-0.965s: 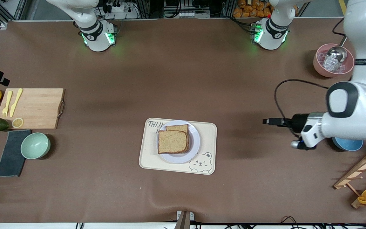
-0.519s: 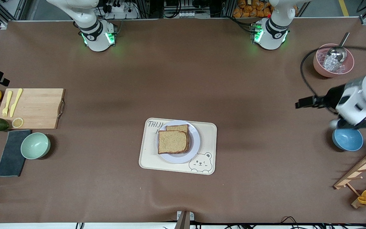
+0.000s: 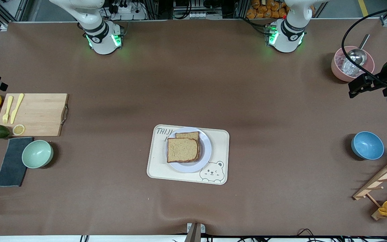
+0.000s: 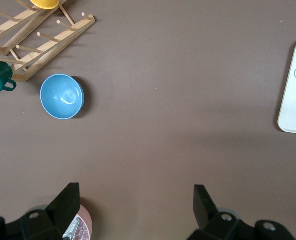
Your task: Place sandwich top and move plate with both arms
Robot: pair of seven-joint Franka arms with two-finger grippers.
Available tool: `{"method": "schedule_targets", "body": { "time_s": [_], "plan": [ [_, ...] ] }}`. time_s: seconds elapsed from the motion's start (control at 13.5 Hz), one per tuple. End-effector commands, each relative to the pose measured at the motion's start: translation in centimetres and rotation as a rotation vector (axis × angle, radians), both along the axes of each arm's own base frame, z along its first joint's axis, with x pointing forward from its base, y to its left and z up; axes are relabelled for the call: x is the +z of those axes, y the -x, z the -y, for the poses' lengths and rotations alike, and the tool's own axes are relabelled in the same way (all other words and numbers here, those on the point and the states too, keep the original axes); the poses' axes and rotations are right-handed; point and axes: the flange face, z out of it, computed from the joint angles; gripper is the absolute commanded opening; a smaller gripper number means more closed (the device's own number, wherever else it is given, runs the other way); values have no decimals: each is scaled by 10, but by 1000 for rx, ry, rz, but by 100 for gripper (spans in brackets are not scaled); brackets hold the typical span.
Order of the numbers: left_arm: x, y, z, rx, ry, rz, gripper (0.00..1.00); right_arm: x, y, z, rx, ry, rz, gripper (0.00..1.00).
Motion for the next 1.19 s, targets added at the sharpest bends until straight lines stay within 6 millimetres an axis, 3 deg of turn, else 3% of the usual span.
{"method": "schedule_targets", "body": {
  "time_s": [0.0,0.07,0.3,0.45,1.11],
  "plan": [
    [12,13,16,-30,-11,3,100,0,1,-2,-6,-12,-4,100],
    [14,15,11,-17,-12,5,100,0,0,-5,6,-11,-5,100],
    [15,32,9,0,-7,-2,100,-5,-3,-40,87,86,-35,100],
    [15,30,12,17,7,13,100,-7,-2,-52,116,122,-58,100],
    [7,13,21,32,22,11,100,-4,-2,-21,56,49,-25,100]
  ]
}}
